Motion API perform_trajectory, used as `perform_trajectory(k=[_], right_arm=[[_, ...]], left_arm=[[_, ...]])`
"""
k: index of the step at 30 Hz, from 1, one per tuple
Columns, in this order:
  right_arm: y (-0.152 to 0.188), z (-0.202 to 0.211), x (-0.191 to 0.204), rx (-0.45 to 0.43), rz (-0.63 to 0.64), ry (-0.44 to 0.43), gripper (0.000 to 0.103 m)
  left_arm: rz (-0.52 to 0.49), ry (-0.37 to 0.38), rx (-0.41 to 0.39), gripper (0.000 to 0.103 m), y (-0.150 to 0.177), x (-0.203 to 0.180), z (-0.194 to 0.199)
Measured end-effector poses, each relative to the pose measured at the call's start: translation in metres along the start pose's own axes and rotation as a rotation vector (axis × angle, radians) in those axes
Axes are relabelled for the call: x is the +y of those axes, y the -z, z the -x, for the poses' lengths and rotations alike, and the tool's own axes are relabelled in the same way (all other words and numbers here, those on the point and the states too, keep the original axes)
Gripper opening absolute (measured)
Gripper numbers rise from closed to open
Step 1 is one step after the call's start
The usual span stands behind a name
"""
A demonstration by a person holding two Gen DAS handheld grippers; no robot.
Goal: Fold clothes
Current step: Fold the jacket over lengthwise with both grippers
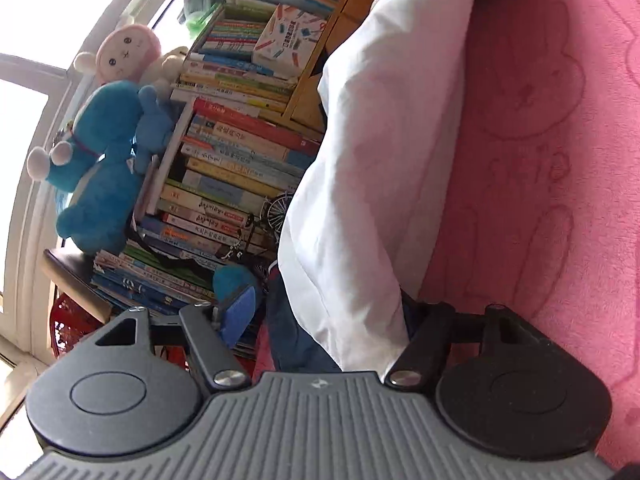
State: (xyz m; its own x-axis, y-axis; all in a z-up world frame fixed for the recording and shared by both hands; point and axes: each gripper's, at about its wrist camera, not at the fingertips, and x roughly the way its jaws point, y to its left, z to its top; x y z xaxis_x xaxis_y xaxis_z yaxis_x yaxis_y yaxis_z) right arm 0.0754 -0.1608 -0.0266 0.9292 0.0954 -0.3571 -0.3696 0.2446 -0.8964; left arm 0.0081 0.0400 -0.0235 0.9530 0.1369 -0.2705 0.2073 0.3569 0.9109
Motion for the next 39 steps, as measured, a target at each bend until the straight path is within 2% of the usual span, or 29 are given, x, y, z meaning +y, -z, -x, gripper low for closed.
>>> perform_trajectory(k=[1,2,3,5,7,8,9,10,13,16,18,21,24,26,28,30,32,34,35,36,39], right_arm=[[0.0,-0.002,0.002,0.0,0.018,0.001,0.022],[0.0,-0.005,0.005,0.001,0.037,0.002,0.019],[-0.001,-0.007,0.006,0.009,0.052,0.001,0.019],[-0.008,-0.014,0.003,0.066,0.061,-0.014,0.019],[-0.013,-0.018,0.002,0.104,0.089,-0.015,0.019],[-0.014,-0.016,0.004,0.094,0.131,0.022,0.018],[-0.012,-0.011,0.007,0.067,0.174,0.081,0.01],[-0.01,-0.002,0.003,0.046,0.172,0.121,0.008],[-0.004,0.028,-0.006,-0.019,0.166,0.234,0.007],[0.006,0.082,-0.012,-0.097,0.173,0.269,0.007],[0.019,0.118,-0.004,-0.129,0.179,0.259,0.008],[0.043,0.151,0.019,-0.116,0.155,0.187,0.009],[0.057,0.165,0.048,-0.06,0.106,0.098,0.01],[0.061,0.169,0.057,-0.047,0.093,0.099,0.011],[0.063,0.171,0.062,-0.042,0.083,0.113,0.012],[0.063,0.17,0.062,-0.034,0.07,0.108,0.017],[0.061,0.168,0.059,-0.029,0.053,0.088,0.022],[0.06,0.171,0.058,-0.031,0.019,0.063,0.023],[0.058,0.172,0.057,-0.034,0.005,0.059,0.023],[0.056,0.172,0.056,-0.037,-0.003,0.058,0.024],[0.055,0.172,0.057,-0.041,-0.004,0.06,0.029]], left_arm=[[0.009,-0.006,-0.002,0.07,0.002,0.002,-0.003],[-0.026,-0.044,-0.023,0.073,0.004,-0.001,-0.005],[-0.071,-0.083,-0.044,0.076,0.006,-0.005,-0.007],[-0.218,-0.156,-0.076,0.073,0.009,-0.017,-0.01],[-0.376,-0.163,-0.075,0.057,0.01,-0.029,-0.01],[-0.44,-0.164,-0.076,0.036,0.011,-0.032,-0.009],[-0.458,-0.178,-0.078,0.025,0.012,-0.032,-0.004],[-0.458,-0.191,-0.079,0.025,0.013,-0.029,0.0],[-0.289,-0.219,-0.066,0.021,0.01,0.006,0.03],[-0.172,-0.254,-0.064,0.017,0.02,0.039,0.076],[-0.123,-0.247,-0.023,0.016,0.035,0.046,0.096],[-0.056,-0.207,0.077,0.016,0.062,0.046,0.117],[0.04,-0.123,0.212,0.016,0.086,0.035,0.12],[0.168,-0.077,0.267,0.017,0.093,0.039,0.127],[0.323,-0.041,0.272,0.019,0.094,0.046,0.142],[0.396,-0.027,0.222,0.023,0.085,0.047,0.159],[0.353,-0.001,0.143,0.03,0.069,0.044,0.168],[0.274,0.05,0.053,0.043,0.05,0.037,0.173],[0.229,0.073,0.012,0.054,0.041,0.031,0.173],[0.18,0.095,-0.024,0.061,0.034,0.025,0.17],[0.031,0.141,-0.064,0.063,0.021,0.007,0.15]])
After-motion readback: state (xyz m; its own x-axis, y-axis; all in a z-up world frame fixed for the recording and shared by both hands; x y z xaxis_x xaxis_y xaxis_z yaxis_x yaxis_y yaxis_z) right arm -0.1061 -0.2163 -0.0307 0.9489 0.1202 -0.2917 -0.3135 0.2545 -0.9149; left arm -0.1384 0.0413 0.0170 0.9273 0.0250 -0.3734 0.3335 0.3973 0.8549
